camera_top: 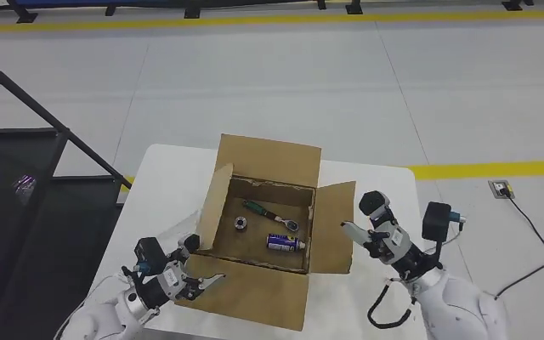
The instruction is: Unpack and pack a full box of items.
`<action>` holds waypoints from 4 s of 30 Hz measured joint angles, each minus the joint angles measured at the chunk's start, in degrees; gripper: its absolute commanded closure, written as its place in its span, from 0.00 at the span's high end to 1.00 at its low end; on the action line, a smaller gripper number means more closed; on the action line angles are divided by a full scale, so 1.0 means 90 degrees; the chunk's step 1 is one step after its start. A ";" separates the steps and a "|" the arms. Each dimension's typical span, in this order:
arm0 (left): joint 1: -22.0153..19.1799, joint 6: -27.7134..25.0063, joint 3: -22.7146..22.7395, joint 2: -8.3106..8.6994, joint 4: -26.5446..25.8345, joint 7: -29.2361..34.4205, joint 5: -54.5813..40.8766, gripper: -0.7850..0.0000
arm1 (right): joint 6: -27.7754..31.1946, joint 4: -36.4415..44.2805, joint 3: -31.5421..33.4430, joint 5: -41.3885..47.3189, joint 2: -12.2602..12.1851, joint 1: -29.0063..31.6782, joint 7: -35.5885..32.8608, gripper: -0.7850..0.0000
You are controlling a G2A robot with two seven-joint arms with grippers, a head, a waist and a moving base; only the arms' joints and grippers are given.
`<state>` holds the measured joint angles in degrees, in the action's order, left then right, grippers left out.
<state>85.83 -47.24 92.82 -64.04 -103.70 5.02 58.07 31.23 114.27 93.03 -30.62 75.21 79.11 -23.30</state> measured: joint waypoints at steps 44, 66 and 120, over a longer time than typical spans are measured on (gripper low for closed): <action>-0.1453 0.0874 -0.0533 0.0183 0.0997 0.2546 -0.3324 1.00 | 0.0133 -0.5188 -0.3109 0.2873 0.0056 -0.3995 -0.2412 1.00; 0.0296 -0.1109 0.0817 0.0967 0.1873 0.4696 -0.5721 1.00 | 0.0671 -0.4895 -0.3267 0.1891 0.0031 -0.4040 -0.1450 1.00; -0.1804 -0.0453 -0.2546 0.2878 0.1808 0.4053 -0.9416 1.00 | 0.1825 -0.8445 -0.2820 0.5386 0.0465 -0.5810 -0.2589 1.00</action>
<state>69.60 -51.32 69.91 -38.14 -87.43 41.50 -26.68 47.66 38.26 67.65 17.85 79.39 26.82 -46.61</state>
